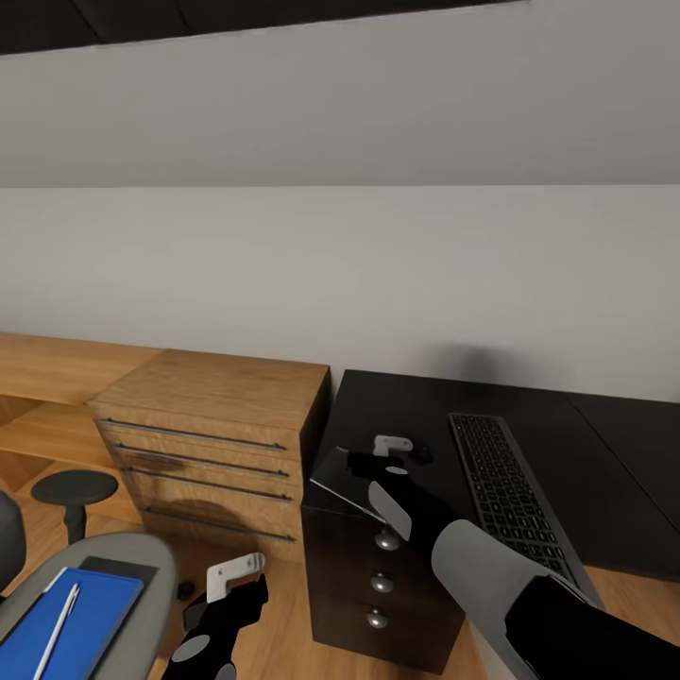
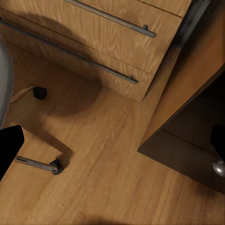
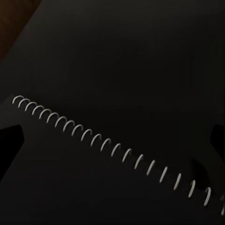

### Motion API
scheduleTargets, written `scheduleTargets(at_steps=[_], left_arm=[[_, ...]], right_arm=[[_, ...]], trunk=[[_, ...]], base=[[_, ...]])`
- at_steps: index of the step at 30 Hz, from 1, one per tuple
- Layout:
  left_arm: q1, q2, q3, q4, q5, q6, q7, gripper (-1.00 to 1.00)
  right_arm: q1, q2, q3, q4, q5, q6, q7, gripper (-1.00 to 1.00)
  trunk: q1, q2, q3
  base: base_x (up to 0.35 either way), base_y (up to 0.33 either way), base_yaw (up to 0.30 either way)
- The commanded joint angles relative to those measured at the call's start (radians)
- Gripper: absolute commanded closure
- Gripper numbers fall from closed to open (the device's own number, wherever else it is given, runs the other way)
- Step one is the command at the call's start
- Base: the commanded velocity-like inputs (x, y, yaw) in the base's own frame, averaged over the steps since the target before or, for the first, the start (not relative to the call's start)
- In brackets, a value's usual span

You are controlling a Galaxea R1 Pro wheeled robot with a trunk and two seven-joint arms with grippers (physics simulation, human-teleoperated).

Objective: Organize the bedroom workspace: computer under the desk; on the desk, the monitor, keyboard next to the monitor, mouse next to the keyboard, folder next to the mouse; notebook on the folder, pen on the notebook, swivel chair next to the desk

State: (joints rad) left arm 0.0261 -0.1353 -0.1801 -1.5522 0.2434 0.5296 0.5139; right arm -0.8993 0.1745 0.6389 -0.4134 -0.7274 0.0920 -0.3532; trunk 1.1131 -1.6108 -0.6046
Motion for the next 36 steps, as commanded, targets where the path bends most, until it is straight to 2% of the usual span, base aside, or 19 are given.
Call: scheduleTargets(at_steps=[1, 18, 24, 36], left_arm=[[0.0, 0.0, -0.001, -0.002, 0.01, 0.002, 0.008, -1.0], [0.0, 0.0, -0.021, -0.003, 0.01, 0.003, 0.009, -1.0], [0.0, 0.0, -0.021, -0.003, 0.01, 0.003, 0.01, -1.0], [0.0, 0.0, -0.022, -0.003, 0.011, 0.004, 0.011, -1.0]], right_arm=[[-0.001, 0.0, 0.005, -0.001, -0.001, 0.005, -0.007, -1.0], [-0.001, 0.0, 0.007, -0.001, -0.003, 0.007, -0.009, -1.0], [-0.001, 0.0, 0.007, -0.001, -0.003, 0.016, -0.01, -1.0], [-0.001, 0.0, 0.007, -0.001, -0.003, 0.021, -0.01, -1.0]], trunk=[[0.0, 0.0, -0.001], [0.0, 0.0, -0.001], [0.023, -0.042, -0.02], [0.023, -0.042, -0.02]], base=[[0.07, -0.024, 0.0], [0.011, -0.004, 0.0], [0.0, 0.0, 0.0], [0.0, 0.0, 0.0]])
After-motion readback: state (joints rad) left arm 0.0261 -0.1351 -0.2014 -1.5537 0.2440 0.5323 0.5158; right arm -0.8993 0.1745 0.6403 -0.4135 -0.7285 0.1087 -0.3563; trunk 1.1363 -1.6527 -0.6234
